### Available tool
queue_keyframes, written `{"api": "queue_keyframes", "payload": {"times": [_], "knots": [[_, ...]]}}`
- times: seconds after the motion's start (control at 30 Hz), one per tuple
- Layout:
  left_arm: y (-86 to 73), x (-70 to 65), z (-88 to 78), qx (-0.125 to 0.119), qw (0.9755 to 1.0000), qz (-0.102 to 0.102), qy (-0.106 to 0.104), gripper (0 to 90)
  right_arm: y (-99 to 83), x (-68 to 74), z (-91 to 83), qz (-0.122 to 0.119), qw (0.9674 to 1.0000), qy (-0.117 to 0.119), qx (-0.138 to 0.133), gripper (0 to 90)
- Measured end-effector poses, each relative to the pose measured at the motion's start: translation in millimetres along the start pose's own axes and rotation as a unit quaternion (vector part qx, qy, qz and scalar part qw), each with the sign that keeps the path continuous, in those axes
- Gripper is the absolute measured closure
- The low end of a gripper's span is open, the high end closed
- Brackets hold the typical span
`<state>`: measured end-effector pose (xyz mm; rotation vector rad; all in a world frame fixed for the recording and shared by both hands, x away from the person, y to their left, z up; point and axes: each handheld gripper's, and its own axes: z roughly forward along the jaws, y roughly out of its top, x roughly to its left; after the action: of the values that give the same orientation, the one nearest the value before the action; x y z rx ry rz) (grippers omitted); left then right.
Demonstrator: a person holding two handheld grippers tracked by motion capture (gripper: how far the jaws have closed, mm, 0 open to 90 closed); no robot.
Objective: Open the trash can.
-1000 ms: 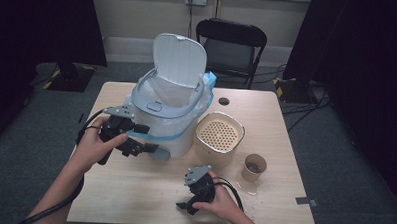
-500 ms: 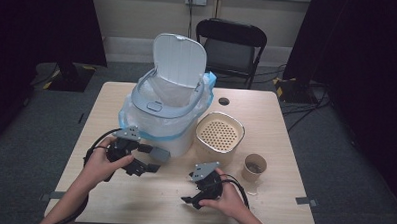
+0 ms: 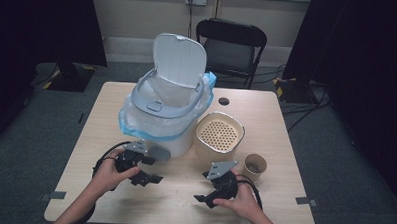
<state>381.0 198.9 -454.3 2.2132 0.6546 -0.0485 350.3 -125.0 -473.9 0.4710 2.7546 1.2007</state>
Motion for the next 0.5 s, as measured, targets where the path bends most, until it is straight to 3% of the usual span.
{"api": "queue_keyframes", "payload": {"times": [0.17,0.5], "knots": [[-9.2,0.5,10.3,0.012,0.9999,0.000,-0.002,18.4,-4.8,-1.6,-8.1,0.007,1.0000,-0.003,0.001,16.4],[-13.0,-3.8,18.6,0.019,0.9994,0.029,0.003,19.1,-14.9,-4.1,-21.4,0.017,0.9998,-0.011,0.005,16.4]]}}
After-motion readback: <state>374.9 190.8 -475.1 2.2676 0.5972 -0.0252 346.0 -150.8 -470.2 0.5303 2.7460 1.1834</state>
